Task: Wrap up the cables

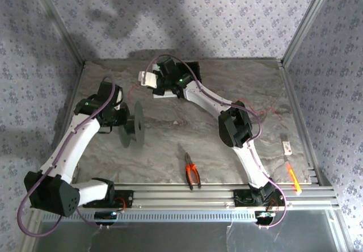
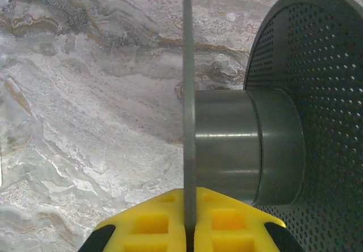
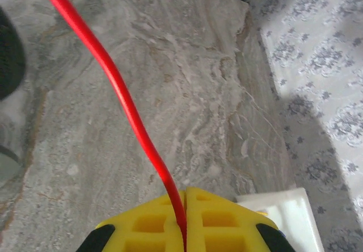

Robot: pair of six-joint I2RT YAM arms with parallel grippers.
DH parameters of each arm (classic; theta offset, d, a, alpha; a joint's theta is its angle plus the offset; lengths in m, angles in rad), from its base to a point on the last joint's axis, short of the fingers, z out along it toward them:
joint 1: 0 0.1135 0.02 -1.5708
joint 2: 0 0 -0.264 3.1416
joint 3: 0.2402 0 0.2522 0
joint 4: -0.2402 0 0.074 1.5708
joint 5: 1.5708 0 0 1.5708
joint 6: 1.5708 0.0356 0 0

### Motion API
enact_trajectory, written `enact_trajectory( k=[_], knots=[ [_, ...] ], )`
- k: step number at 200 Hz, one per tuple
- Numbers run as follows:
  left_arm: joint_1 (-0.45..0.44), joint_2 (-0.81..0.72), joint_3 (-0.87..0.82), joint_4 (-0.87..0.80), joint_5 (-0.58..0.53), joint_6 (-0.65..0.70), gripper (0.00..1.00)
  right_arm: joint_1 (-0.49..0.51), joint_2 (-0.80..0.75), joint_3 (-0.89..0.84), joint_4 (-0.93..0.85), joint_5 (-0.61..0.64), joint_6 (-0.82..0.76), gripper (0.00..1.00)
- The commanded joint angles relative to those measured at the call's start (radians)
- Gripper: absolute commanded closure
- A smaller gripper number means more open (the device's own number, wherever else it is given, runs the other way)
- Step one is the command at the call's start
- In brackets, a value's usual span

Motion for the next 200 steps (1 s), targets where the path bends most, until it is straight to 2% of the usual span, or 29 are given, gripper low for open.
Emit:
enact_trajectory(
  k=[1, 115, 155, 200],
  knots=[
    [0.004, 0.035, 0.048, 0.003, -0.006, 0.017, 1.0, 0.023, -0.043, -0.026, 0.019, 0.044, -0.048, 1.0],
    [0.015, 0.12, 0.135, -0.005, -0.035, 0.083, 1.0, 0.033, -0.021, -0.065, 0.074, 0.199, -0.138, 1.0],
    [0.016, 0.127, 0.148, 0.004, -0.024, 0.074, 0.82, 0.04, -0.009, -0.049, 0.077, 0.193, -0.146, 1.0],
    [0.018, 0.114, 0.171, 0.002, -0.04, 0.067, 0.76, 0.045, 0.008, -0.029, 0.064, 0.197, -0.157, 1.0]
  ],
)
